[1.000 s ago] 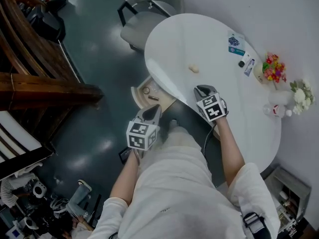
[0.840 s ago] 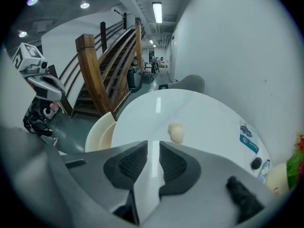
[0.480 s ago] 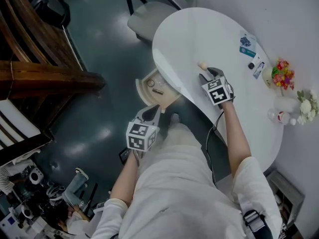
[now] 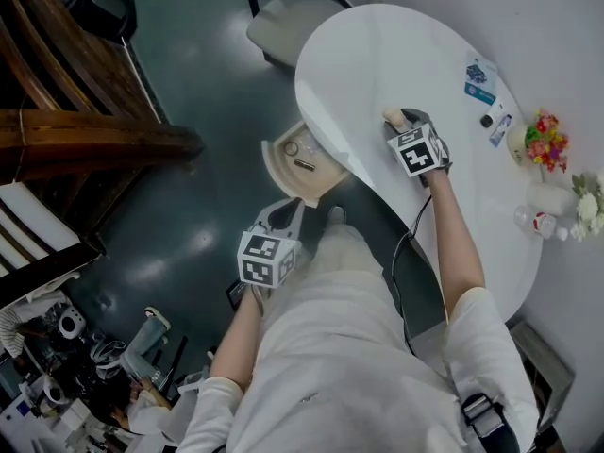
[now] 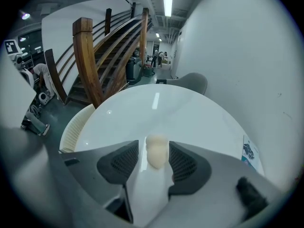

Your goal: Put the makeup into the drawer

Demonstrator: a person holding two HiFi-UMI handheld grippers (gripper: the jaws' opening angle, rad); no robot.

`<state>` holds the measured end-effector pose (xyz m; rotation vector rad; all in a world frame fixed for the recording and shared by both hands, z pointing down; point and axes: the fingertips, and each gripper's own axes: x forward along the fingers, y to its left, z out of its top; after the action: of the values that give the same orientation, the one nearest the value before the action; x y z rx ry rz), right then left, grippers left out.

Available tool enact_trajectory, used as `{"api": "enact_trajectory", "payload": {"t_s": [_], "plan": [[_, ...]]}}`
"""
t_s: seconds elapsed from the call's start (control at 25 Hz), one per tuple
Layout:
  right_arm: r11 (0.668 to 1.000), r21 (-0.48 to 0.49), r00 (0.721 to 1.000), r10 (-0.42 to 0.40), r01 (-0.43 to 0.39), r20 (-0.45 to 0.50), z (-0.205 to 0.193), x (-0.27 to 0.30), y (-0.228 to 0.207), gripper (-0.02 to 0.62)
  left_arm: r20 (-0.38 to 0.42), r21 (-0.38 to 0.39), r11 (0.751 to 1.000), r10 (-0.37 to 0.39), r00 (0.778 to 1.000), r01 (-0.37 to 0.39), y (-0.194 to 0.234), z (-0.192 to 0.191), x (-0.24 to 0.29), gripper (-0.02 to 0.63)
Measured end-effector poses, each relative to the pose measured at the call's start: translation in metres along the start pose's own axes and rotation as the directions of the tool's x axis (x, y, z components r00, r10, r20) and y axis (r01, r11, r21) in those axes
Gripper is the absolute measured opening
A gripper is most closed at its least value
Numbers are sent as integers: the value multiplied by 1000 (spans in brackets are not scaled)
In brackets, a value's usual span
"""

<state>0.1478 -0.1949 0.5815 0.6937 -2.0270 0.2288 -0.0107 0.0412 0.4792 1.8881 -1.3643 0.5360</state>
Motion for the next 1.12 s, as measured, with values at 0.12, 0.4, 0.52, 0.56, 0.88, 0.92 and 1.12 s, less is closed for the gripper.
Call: {"api": "enact_trajectory", "payload": {"t_s": [0.12, 0.4, 0.52, 0.56, 0.88, 0.92, 1.12], "plan": [[1000, 3, 1000, 8, -8, -14, -3, 6, 0, 201, -2, -6, 1000, 7, 1000, -7, 2, -2, -1, 9], [1000, -22, 999, -17, 16, -43, -8, 13, -2, 184, -4, -6, 1000, 19, 1000, -19, 7, -3, -2, 9], [999, -23, 998, -39, 38, -47, -8, 14, -6, 147, -3, -7, 1000, 22, 1000, -22, 9, -3, -2, 9], [999, -23, 998, -44, 43, -48, -9, 14, -7, 140, -3, -8, 1000, 22, 1000, -22, 9, -4, -3, 9], [998, -18, 996, -67, 66, -54, -6, 7, -4, 109, -1, -5, 1000, 19, 1000, -19, 12, -7, -12, 9], [997, -20, 996, -71, 70, -51, -4, 4, -3, 107, -1, -5, 1000, 18, 1000, -18, 13, -8, -13, 9], [996, -18, 996, -84, 84, -30, 5, -10, 5, 107, 2, -6, 1000, 5, 1000, -5, 18, -9, -18, 9]]}}
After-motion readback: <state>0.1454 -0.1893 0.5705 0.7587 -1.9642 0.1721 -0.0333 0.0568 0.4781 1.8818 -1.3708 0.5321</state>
